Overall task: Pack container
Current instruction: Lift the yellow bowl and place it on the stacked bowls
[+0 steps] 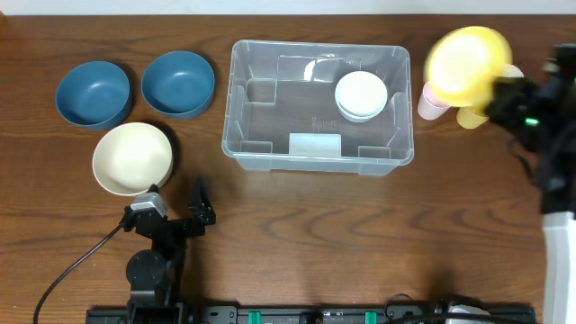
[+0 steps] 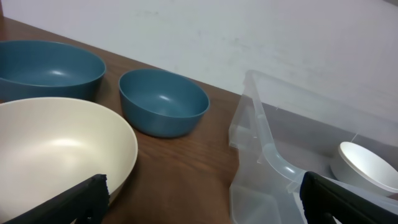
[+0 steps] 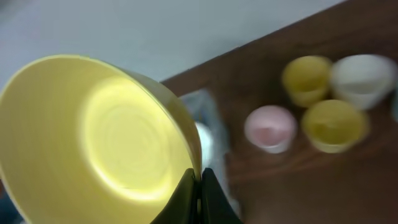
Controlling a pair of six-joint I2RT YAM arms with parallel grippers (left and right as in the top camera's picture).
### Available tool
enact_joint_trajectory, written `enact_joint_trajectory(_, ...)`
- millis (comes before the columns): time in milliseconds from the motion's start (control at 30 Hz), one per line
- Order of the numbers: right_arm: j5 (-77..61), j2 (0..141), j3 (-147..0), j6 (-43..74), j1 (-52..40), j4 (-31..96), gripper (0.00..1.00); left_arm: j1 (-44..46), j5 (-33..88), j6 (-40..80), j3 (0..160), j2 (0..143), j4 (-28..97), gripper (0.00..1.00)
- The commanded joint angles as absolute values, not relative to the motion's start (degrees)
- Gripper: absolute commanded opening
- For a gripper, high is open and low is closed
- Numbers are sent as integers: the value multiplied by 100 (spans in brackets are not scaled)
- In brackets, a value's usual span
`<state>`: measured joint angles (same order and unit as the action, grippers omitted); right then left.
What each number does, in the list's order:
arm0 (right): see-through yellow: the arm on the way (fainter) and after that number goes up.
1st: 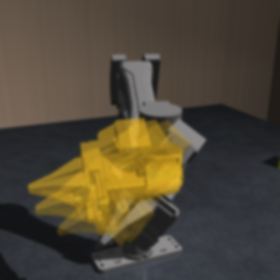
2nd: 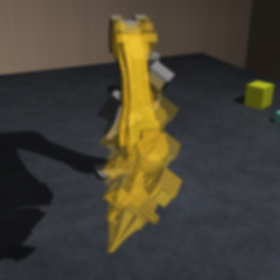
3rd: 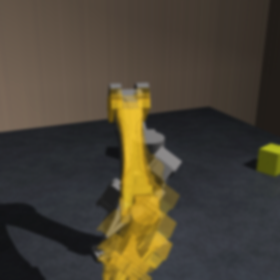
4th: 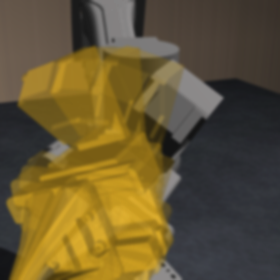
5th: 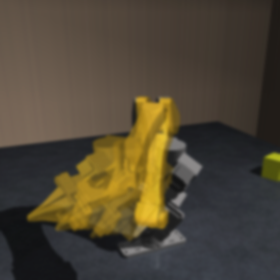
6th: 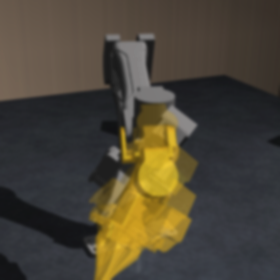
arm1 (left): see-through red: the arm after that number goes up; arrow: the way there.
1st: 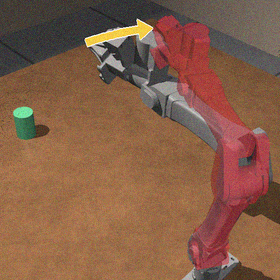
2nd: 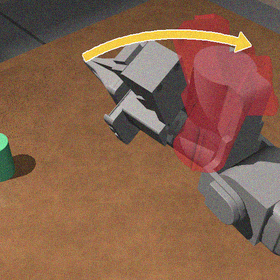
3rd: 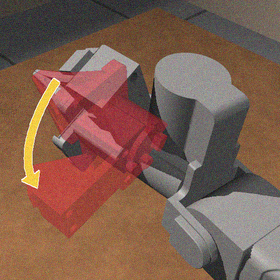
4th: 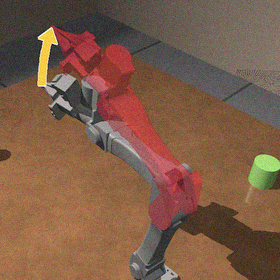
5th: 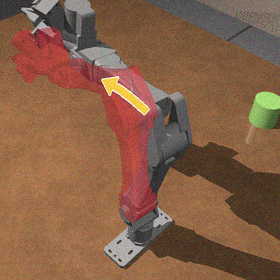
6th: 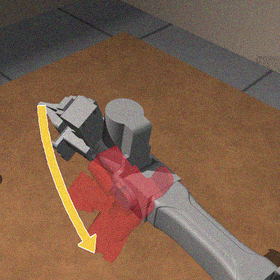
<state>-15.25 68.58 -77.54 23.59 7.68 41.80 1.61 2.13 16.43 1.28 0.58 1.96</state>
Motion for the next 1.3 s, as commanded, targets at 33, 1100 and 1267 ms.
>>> enact_joint_trajectory(33,-399,7443,-7769,2265,-373,3876,1,169,45,1544,23,23,414,98)
enact_joint_trajectory(1100,-38,10801,-7769,2322,-1094,2445,65,169,45,1544,23,23,414,98)
enact_joint_trajectory(1267,-373,10648,-7832,2307,-1127,2497,68,169,45,1544,23,23,414,98)
